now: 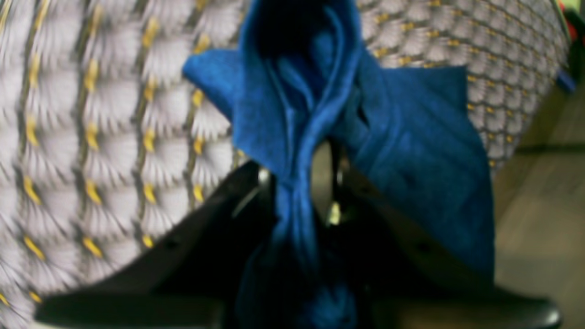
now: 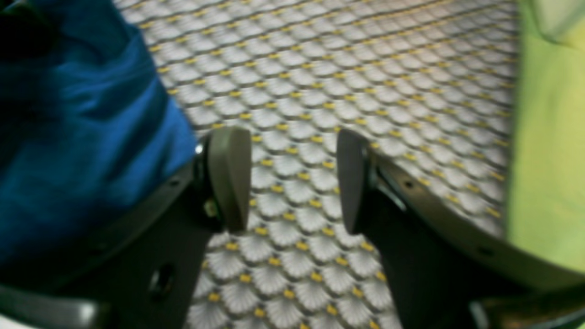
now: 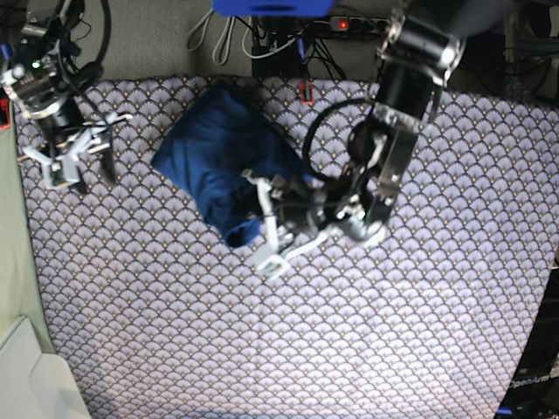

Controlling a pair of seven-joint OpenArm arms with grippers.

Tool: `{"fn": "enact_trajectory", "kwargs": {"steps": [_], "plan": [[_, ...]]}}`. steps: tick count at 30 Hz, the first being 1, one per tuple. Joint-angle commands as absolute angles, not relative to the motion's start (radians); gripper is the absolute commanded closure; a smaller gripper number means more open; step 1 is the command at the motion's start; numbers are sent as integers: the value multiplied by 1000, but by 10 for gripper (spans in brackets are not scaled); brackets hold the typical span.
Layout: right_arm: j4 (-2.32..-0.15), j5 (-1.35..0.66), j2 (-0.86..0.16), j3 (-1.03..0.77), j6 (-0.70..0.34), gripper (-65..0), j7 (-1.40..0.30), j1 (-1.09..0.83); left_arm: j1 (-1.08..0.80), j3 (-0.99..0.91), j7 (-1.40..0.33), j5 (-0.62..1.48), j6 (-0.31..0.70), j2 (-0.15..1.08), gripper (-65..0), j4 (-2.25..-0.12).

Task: Fold the T-shirt properly
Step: 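Fold the stack edge with the left gripper over onto the stack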

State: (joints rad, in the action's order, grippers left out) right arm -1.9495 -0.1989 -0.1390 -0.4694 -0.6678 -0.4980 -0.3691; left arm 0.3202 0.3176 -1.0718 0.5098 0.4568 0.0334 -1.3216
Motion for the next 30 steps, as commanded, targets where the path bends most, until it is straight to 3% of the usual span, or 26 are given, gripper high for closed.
{"fn": "enact_trajectory", "kwargs": {"steps": [1,14,23,30], "plan": [[-1965,-214,-150,-492,-671,-309,-476,-369,377,349,-1072,516,458,28,-38,-1310],[-1965,-214,-150,-677,-671,-309,-476,-372,622,777,-898,516,461,1,-38,-1081],[-1965,-214,-148,-739,-671,-309,-479,-375,661,855,-743,512,545,-28,-38,-1038],[-1965,-217,-150,-739,-671,-309,-553,-364,636,849,-730,311,581,-107,-38,-1006]]}}
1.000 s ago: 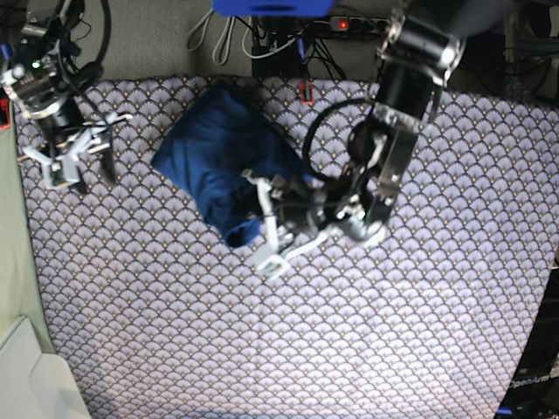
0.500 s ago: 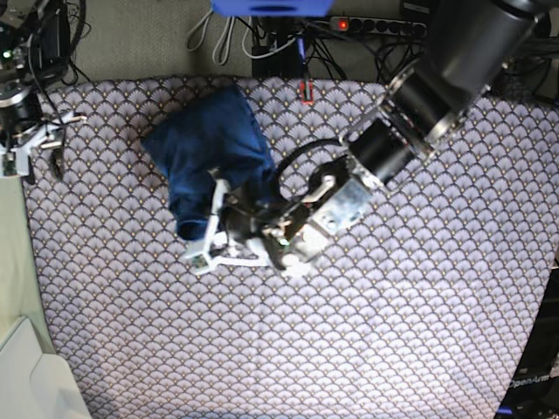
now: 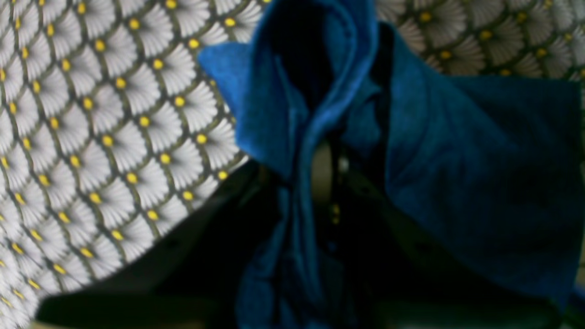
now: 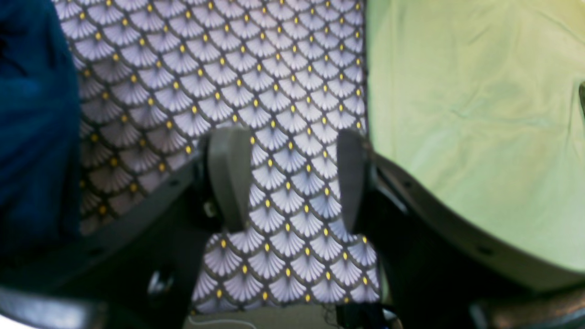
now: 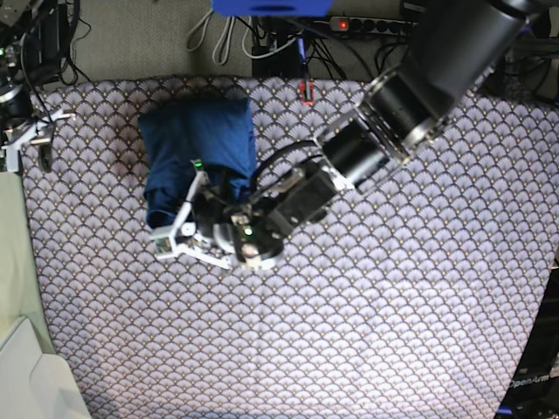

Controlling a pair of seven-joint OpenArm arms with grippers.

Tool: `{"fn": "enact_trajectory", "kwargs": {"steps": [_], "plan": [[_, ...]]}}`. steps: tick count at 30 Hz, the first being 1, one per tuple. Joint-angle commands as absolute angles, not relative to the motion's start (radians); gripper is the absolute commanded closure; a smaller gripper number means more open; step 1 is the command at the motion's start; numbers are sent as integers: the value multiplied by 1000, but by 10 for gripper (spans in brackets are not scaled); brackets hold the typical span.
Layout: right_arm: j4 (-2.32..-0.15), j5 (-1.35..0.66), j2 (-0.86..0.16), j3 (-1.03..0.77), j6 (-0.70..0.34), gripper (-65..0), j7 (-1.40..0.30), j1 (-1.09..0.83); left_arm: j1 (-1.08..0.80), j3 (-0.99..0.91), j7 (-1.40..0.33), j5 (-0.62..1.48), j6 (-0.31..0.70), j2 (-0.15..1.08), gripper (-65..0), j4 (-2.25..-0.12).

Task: Fold the T-shirt properly
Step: 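Fold the stack edge with the left gripper over onto the stack, then open the left gripper and withdraw it from the folded shirt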

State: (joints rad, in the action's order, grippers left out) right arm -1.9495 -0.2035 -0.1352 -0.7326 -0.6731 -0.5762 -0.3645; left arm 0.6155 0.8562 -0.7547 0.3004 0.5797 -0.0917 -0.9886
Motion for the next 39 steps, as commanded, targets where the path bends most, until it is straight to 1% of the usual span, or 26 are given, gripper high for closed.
{"fn": "enact_trajectory", "kwargs": {"steps": [1,14,15,16,17,19,21,22,23,24,28,33,35,36,39], "plan": [[-1965,-217,-150,-739,-671,-309,-555,-364,631,848,-731,297,581,-108,-38,-1007],[-1965,-217,-148,-733,-673,-309,-556,-348,633,848,-731,268,578,-102,-45,-1007],[-1965,-217,-148,-731,-673,-309,-556,-348,634,848,-731,268,576,-102,-56,-1007],[-1965,-219,-148,-731,-673,-309,-556,-348,634,848,-731,268,576,-102,-88,-1007],[-1965,-219,-148,-731,-673,-309,-556,-346,634,839,-731,266,576,-102,-138,-1007],[-1965,-217,-148,-731,-673,-309,-558,-344,634,799,-736,265,576,-102,-292,-1007],[-1965,-217,-148,-731,-673,-309,-558,-344,633,753,-762,226,576,-101,-474,-1018],[-1965,-217,-148,-731,-673,-309,-558,-344,631,730,-771,197,576,-104,-552,-1021],[-1965,-217,-148,-731,-673,-309,-558,-343,627,705,-777,168,576,-107,-622,-1033],[-1965,-217,-148,-731,-673,-309,-558,-343,625,685,-783,143,576,-107,-650,-1047],[-1965,-217,-148,-731,-673,-309,-558,-343,602,613,-822,67,576,-107,-650,-1113],[-1965,-217,-148,-693,-673,-309,-558,-321,596,460,-903,33,582,-94,-650,-1222],[-1965,-219,-148,-654,-679,-309,-558,-317,596,377,-944,33,578,-62,-650,-1271],[-1966,-219,-148,-625,-698,-309,-558,-314,596,338,-970,33,578,-48,-650,-1302],[-1969,-219,-148,-524,-698,-309,-558,-297,556,209,-1049,33,578,19,-650,-1406]]}}
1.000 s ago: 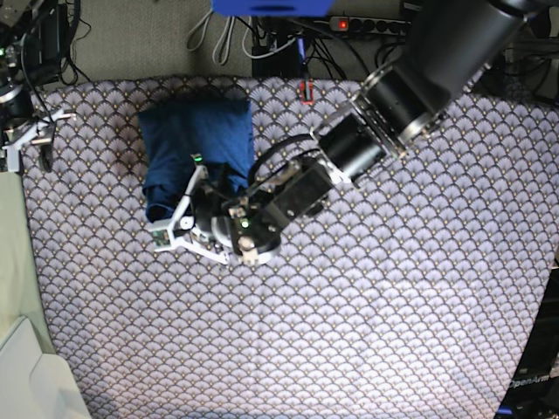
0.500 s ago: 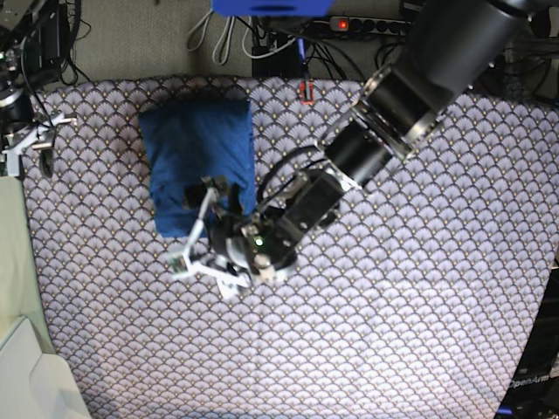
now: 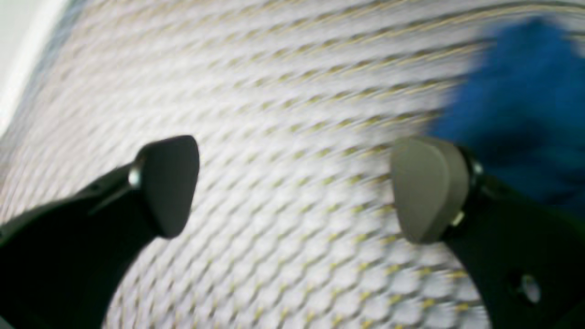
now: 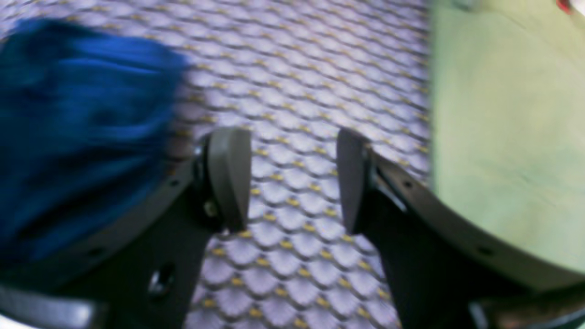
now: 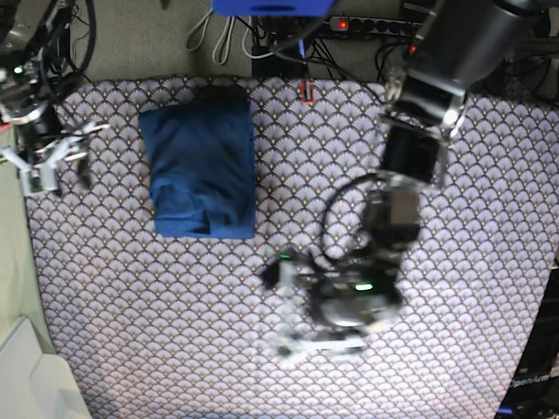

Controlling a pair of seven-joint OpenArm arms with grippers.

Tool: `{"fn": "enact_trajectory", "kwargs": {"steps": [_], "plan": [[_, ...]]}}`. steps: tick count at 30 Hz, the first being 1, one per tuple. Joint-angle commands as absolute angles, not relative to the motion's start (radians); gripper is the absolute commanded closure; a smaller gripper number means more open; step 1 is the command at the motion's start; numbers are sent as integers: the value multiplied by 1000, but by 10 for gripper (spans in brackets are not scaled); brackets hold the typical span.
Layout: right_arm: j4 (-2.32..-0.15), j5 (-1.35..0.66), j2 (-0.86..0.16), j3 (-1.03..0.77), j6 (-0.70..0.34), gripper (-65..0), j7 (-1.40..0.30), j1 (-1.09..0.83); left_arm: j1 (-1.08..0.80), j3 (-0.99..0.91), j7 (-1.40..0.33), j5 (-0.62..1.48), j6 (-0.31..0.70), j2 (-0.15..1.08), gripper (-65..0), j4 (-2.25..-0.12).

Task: Fold the T-shirt properly
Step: 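Open the left gripper and withdraw it from the folded shirt, then press and smooth the folded shirt with the right gripper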

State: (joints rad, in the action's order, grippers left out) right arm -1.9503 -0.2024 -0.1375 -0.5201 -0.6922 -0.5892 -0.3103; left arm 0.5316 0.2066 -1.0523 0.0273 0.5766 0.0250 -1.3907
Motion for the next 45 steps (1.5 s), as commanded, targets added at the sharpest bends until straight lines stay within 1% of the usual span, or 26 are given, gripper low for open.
{"fn": "enact_trajectory", "kwargs": {"steps": [1,3,5,7,10,12,16,19,22,25,31,35,41,45], "plan": [[-1968,-219,-148,-486,-698,-308,-558,-286,541,166,-1070,33,578,42,-650,-1448],[-1966,-219,-147,-418,-698,-299,-558,-277,484,77,-1118,33,578,102,-650,-1524],[-1966,-219,-125,-346,-698,-256,-558,-260,427,-22,-1155,33,578,173,-650,-1610],[-1966,-217,-107,-300,-698,-190,-558,-236,360,-124,-1182,33,579,226,-650,-1672],[-1959,-214,-77,-251,-698,-58,-558,-209,237,-303,-1214,41,587,303,-650,-1765],[-1920,-216,-64,-231,-698,-2,-558,-196,140,-418,-1207,41,587,329,-650,-1813],[-1804,-219,-67,-163,-698,-3,-549,-153,16,-624,-1202,41,588,331,-650,-1845],[-1747,-219,-71,-108,-698,-3,-547,-119,-39,-734,-1202,42,588,329,-650,-1850],[-1733,-219,-71,-54,-698,-3,-547,-93,-85,-800,-1201,44,590,329,-650,-1848],[-1709,-219,-68,-19,-698,-3,-547,-74,-111,-809,-1178,44,590,328,-650,-1850],[-1586,-219,-70,-7,-698,-3,-538,-21,-166,-809,-1139,44,590,326,-650,-1851],[-1500,-216,-73,-7,-698,-4,-490,24,-166,-809,-1139,44,590,326,-650,-1850],[-1369,-217,-85,12,-698,-3,-487,104,-157,-803,-1141,44,590,326,-650,-1850],[-1294,-216,-81,15,-698,-6,-440,119,-156,-802,-1141,44,590,326,-650,-1850]]}}
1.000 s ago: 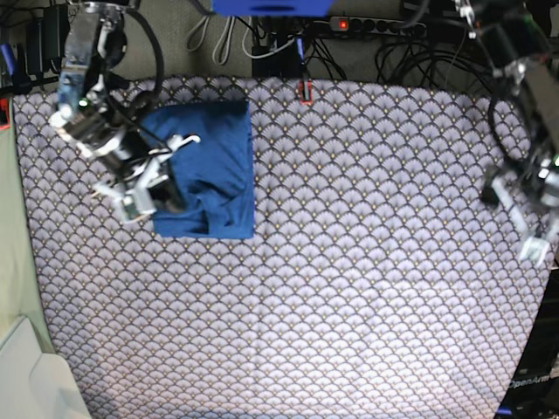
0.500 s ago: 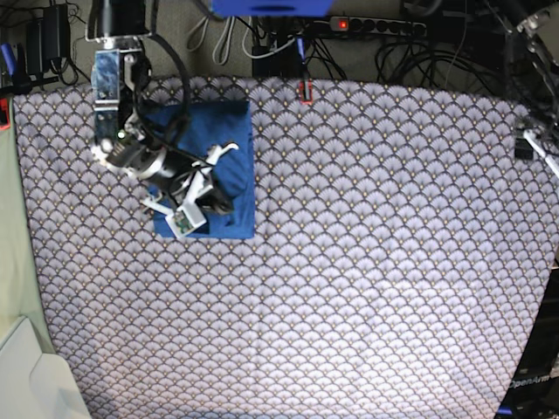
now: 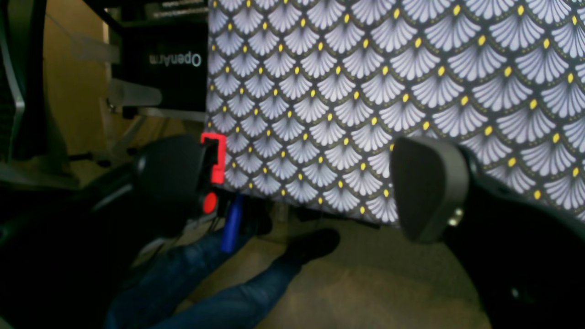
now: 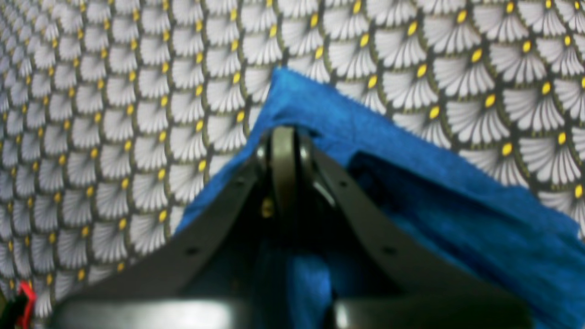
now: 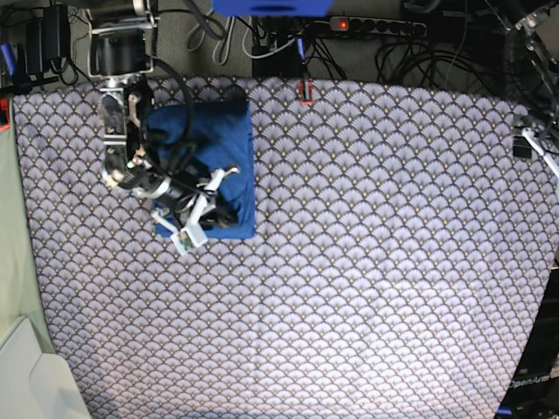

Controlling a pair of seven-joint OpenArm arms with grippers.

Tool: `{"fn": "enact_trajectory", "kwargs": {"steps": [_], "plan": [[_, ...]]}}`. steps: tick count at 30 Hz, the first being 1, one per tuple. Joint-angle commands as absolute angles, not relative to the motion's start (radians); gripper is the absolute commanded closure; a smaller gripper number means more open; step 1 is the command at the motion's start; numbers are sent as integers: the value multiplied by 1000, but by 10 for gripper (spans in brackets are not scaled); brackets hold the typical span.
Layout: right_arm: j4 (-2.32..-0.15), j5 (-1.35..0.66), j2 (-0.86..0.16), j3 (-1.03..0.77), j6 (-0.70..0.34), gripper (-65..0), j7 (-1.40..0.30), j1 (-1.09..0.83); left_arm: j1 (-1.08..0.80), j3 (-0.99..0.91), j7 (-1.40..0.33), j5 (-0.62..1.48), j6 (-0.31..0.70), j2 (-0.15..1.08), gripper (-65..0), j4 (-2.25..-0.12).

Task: Fold the T-shirt properly

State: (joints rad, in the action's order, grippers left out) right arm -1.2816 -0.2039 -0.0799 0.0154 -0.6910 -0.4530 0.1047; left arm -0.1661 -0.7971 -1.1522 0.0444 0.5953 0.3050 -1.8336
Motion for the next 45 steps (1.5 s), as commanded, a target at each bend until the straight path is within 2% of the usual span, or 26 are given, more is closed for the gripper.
{"fn": "enact_trajectory", "kwargs": {"steps": [1,13,25,29,33,37,45], "plan": [[-1277,-214,-81,15,-698,-6,-424,124,-156,-802,-1141,44,590,326,-650,-1850],[-1047,-214,-81,143,-698,-6,-332,240,-163,-802,-1141,44,590,326,-650,-1850],[-1194,-216,-114,142,-698,-7,-341,246,-165,-808,-1142,44,590,309,-650,-1850],[-1311,-219,-134,140,-698,-7,-346,177,-165,-805,-1142,44,595,305,-650,-1851],[-1503,-219,-160,139,-698,-4,-383,64,-157,-809,-1142,44,698,292,-650,-1851],[-1661,-217,-168,94,-698,-3,-378,-91,-160,-811,-1142,36,698,294,-650,-1851],[-1682,-220,-163,21,-698,-3,-357,-248,-166,-811,-1141,36,698,294,-650,-1840]]}}
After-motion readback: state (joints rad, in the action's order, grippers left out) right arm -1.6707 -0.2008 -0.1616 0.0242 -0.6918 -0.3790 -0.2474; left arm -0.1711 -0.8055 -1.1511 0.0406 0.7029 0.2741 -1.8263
